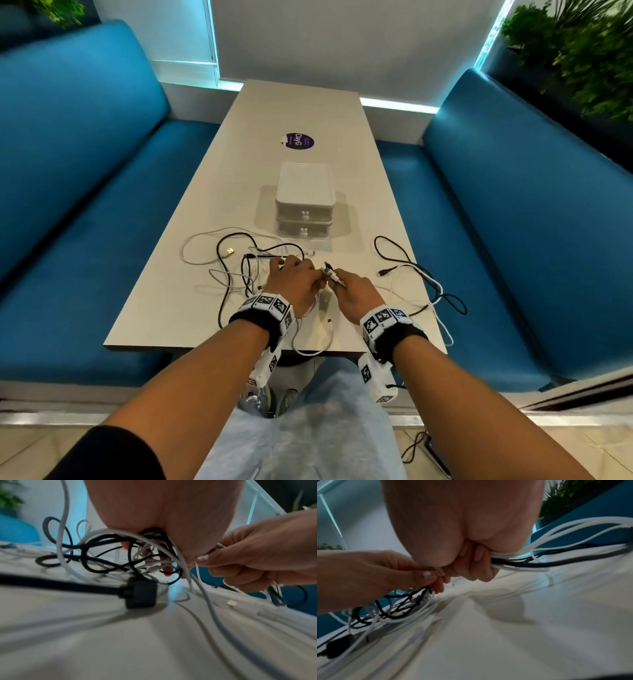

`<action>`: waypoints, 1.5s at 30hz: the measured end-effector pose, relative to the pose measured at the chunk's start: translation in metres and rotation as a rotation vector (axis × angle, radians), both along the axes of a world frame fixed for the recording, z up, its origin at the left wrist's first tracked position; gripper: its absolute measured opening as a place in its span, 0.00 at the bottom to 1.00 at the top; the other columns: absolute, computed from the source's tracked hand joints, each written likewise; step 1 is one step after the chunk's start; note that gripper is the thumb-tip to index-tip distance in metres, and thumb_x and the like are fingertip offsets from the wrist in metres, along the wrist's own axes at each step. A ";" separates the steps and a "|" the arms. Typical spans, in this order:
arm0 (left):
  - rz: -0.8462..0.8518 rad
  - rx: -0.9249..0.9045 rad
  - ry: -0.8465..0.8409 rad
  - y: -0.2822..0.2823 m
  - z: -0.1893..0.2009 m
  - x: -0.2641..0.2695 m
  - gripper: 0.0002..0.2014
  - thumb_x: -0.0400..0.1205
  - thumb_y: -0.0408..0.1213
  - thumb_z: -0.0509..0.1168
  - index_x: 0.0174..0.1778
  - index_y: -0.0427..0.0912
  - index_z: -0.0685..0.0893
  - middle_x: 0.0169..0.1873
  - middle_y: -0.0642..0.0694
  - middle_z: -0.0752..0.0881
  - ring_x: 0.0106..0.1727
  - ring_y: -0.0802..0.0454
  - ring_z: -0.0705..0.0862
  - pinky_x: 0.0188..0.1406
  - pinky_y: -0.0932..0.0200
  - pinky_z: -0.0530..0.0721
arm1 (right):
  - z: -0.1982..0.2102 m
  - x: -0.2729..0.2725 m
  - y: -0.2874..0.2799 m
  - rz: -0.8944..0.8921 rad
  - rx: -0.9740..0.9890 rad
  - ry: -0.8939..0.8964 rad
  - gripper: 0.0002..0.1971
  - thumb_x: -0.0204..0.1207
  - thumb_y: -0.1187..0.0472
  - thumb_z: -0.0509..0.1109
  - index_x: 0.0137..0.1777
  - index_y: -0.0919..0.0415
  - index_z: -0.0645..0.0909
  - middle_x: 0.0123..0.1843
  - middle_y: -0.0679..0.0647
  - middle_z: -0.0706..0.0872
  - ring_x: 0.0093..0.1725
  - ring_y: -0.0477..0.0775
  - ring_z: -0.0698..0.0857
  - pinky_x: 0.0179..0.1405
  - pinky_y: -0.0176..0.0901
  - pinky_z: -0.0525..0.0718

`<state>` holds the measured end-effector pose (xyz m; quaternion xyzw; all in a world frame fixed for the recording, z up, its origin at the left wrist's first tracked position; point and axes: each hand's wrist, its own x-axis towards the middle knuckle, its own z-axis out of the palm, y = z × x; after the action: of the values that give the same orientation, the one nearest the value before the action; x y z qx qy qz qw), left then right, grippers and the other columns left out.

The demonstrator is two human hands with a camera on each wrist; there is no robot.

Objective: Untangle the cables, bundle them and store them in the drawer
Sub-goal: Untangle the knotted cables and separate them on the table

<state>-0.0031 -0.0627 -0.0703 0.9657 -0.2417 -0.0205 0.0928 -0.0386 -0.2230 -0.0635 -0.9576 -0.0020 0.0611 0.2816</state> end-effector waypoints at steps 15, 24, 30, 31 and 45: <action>-0.005 0.063 -0.027 0.003 -0.004 0.001 0.14 0.86 0.50 0.54 0.60 0.58 0.84 0.57 0.55 0.82 0.69 0.44 0.71 0.70 0.36 0.60 | 0.018 -0.002 -0.022 0.056 -0.174 0.086 0.09 0.83 0.51 0.58 0.45 0.45 0.79 0.46 0.54 0.88 0.46 0.60 0.84 0.48 0.54 0.85; 0.060 0.039 -0.014 -0.003 -0.003 0.004 0.09 0.81 0.48 0.64 0.57 0.59 0.79 0.60 0.53 0.78 0.68 0.45 0.72 0.73 0.32 0.55 | 0.023 0.000 -0.029 0.028 -0.122 0.113 0.14 0.83 0.55 0.58 0.37 0.46 0.78 0.41 0.50 0.85 0.42 0.56 0.83 0.41 0.47 0.79; 0.118 0.054 -0.001 0.005 0.003 0.009 0.23 0.75 0.58 0.67 0.62 0.56 0.72 0.63 0.52 0.79 0.67 0.44 0.74 0.69 0.34 0.58 | 0.030 0.001 -0.036 0.005 -0.106 0.133 0.14 0.83 0.57 0.58 0.39 0.48 0.81 0.42 0.51 0.85 0.44 0.56 0.83 0.46 0.48 0.80; 0.127 0.060 -0.007 0.007 0.002 0.009 0.24 0.75 0.61 0.66 0.64 0.56 0.72 0.63 0.52 0.80 0.67 0.44 0.74 0.68 0.35 0.58 | 0.031 0.001 -0.037 0.008 -0.103 0.139 0.14 0.83 0.57 0.58 0.39 0.48 0.81 0.41 0.50 0.85 0.43 0.55 0.82 0.44 0.47 0.79; 0.196 -0.063 -0.070 0.005 0.007 0.009 0.11 0.82 0.39 0.58 0.60 0.52 0.75 0.44 0.50 0.87 0.60 0.44 0.80 0.72 0.39 0.57 | 0.031 0.002 -0.043 0.035 -0.053 0.154 0.13 0.84 0.54 0.59 0.41 0.50 0.83 0.37 0.46 0.81 0.42 0.53 0.80 0.38 0.43 0.73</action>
<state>0.0057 -0.0576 -0.0635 0.9814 -0.1496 0.0303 0.1163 -0.0366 -0.2661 -0.0321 -0.9570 0.0047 0.1397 0.2542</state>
